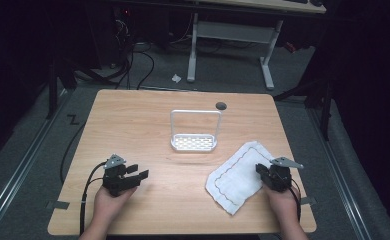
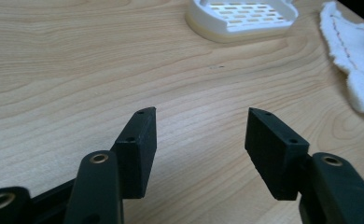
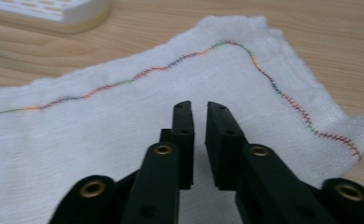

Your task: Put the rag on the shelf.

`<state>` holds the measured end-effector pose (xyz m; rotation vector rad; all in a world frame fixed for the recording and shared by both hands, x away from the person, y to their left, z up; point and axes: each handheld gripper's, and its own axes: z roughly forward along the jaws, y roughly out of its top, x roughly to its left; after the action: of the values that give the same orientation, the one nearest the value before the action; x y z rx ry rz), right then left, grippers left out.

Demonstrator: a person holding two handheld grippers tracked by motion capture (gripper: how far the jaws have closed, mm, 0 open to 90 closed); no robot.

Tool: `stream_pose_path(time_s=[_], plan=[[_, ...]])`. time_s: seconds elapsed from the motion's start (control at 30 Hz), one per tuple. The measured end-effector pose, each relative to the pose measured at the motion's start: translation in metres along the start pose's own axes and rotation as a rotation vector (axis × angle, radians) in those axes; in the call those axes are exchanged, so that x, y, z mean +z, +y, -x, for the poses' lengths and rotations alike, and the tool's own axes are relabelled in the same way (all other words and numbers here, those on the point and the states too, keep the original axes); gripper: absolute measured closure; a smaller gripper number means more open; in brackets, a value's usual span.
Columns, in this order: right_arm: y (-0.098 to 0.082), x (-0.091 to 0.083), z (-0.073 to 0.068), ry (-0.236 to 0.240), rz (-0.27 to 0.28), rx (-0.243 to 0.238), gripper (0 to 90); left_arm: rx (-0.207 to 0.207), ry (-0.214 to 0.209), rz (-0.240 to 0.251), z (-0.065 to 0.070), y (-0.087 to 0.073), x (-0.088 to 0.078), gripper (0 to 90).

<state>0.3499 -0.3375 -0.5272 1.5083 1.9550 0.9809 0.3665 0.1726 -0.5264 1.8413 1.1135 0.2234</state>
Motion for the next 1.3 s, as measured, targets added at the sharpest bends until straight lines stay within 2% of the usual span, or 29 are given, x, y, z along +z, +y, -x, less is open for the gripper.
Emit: stream_pose_path(time_s=[0.03, 0.1, 0.17, 0.2, 0.3, 0.4, 0.6, 0.73, 0.83, 0.9, 0.93, 1.0, 1.07, 1.17, 1.3], plan=[[0.0, 0.006, 0.002, -0.005, -0.03, -0.001, 88.7, 0.002, -0.006, 0.003, 0.001, 0.0, -0.001, 45.4], [0.0, 0.009, 0.003, -0.002, -0.034, -0.008, 89.6, 0.001, -0.016, -0.001, 0.003, -0.001, -0.001, 50.0], [0.002, 0.011, 0.002, 0.003, -0.045, -0.018, 90.0, 0.005, -0.025, -0.005, 0.006, -0.001, -0.001, 59.5], [0.002, 0.011, 0.001, 0.01, -0.043, -0.024, 90.0, 0.005, -0.025, -0.005, 0.006, -0.001, -0.001, 61.0], [0.001, 0.012, -0.005, 0.056, -0.04, -0.042, 90.0, 0.039, -0.046, -0.027, 0.014, 0.0, 0.003, 66.8], [0.0, 0.014, -0.022, 0.094, -0.043, -0.091, 90.0, 0.056, -0.063, -0.046, 0.021, 0.0, 0.007, 72.1], [-0.001, 0.017, -0.059, 0.176, -0.047, -0.169, 90.0, 0.125, -0.119, -0.066, 0.049, 0.0, 0.015, 77.3], [-0.001, 0.017, -0.076, 0.213, -0.052, -0.217, 90.0, 0.166, -0.16, -0.076, 0.069, -0.002, 0.023, 80.6], [-0.003, 0.017, -0.088, 0.247, -0.051, -0.227, 90.0, 0.201, -0.169, -0.095, 0.079, -0.003, 0.03, 83.5], [-0.003, 0.017, -0.093, 0.256, -0.054, -0.235, 90.0, 0.204, -0.174, -0.1, 0.081, -0.004, 0.032, 83.9], [-0.004, 0.017, -0.1, 0.274, -0.055, -0.25, 90.0, 0.212, -0.184, -0.106, 0.086, -0.004, 0.036, 84.3], [-0.004, 0.014, -0.104, 0.285, -0.051, -0.265, 89.1, 0.232, -0.198, -0.112, 0.091, -0.003, 0.04, 85.0], [-0.004, 0.007, -0.105, 0.278, -0.01, -0.254, 88.5, 0.264, -0.187, -0.116, 0.097, -0.001, 0.044, 85.9], [-0.004, -0.008, -0.097, 0.247, 0.049, -0.227, 88.7, 0.271, -0.214, -0.127, 0.102, 0.001, 0.052, 86.4], [-0.012, -0.017, -0.082, 0.209, 0.042, -0.192, 89.2, 0.29, -0.239, -0.149, 0.108, 0.002, 0.061, 86.6]])
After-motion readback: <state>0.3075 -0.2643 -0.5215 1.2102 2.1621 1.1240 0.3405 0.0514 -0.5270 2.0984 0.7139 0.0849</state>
